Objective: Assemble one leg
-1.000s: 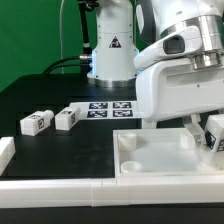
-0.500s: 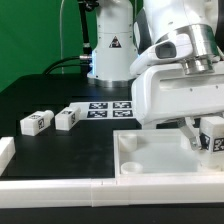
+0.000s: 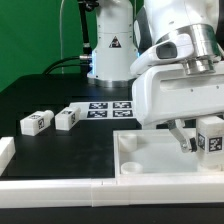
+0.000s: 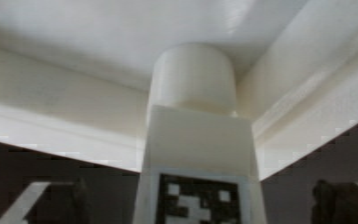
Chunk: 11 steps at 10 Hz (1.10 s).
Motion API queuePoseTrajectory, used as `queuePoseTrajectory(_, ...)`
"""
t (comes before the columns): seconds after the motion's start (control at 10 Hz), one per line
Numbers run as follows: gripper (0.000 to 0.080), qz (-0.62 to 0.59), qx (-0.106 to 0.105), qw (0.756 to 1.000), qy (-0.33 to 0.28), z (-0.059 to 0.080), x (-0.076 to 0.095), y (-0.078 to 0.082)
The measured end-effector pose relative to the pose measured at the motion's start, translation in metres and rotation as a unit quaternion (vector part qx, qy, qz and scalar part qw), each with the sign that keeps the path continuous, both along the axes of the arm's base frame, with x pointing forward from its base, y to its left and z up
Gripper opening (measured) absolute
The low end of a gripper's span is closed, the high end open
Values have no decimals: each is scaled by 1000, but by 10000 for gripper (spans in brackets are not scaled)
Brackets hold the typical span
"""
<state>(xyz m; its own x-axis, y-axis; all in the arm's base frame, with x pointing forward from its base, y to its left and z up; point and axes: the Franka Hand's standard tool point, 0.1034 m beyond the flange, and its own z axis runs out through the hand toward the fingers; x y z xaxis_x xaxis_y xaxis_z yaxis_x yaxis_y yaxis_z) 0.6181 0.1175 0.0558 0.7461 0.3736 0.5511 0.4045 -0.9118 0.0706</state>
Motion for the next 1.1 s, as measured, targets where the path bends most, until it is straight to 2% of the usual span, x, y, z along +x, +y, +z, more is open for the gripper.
queuePoseTrajectory(0.7, 649, 0, 0, 1000, 0, 1, 0, 0)
queuePoseTrajectory(0.9, 649, -6, 0, 1000, -3, 19, 2, -2)
queuePoseTrajectory(1.0, 649, -5, -1, 1000, -1, 23, 4, -3)
queuePoseTrajectory(1.1, 649, 0, -3, 1000, 22, 19, 1, 2)
